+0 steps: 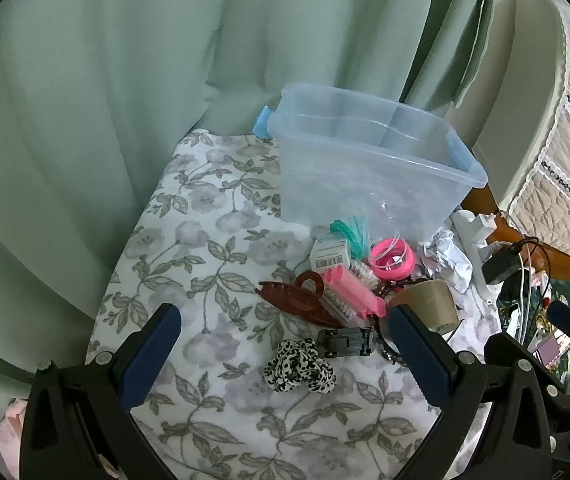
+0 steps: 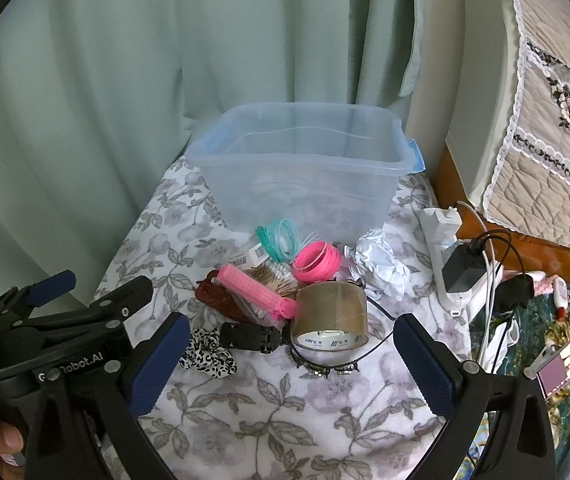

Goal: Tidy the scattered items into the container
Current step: 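Move both tools toward the scattered items in front of the clear box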

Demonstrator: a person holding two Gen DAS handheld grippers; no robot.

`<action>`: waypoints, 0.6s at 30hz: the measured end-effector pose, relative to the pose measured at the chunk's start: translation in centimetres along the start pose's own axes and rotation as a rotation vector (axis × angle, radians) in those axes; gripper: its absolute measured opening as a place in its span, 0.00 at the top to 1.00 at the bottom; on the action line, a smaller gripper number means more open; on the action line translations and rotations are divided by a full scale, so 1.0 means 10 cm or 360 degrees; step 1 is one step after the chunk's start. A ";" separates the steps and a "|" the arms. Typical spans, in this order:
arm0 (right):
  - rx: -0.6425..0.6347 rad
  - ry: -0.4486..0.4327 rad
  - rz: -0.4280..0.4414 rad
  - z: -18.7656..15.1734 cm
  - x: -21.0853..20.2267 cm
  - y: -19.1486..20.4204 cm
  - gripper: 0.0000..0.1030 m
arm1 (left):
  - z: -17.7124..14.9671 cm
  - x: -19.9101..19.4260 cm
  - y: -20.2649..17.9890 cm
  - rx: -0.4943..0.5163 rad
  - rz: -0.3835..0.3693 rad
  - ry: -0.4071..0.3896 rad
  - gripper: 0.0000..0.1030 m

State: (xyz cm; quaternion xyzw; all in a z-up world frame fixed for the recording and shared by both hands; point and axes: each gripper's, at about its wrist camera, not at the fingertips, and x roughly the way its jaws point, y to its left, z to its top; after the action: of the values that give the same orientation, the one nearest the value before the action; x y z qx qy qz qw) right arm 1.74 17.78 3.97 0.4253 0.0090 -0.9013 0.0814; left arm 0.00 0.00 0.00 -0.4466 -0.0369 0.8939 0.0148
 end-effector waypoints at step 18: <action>0.0047 -0.0005 0.0050 -0.02 0.02 -0.06 0.00 | -0.01 -0.03 0.02 0.0010 -0.0017 -0.0051 0.00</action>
State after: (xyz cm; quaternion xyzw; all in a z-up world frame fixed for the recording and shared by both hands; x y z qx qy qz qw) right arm 1.66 18.36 3.70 0.4250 -0.0112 -0.9007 0.0894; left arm 0.30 -0.23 0.15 -0.4320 -0.0368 0.9009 0.0204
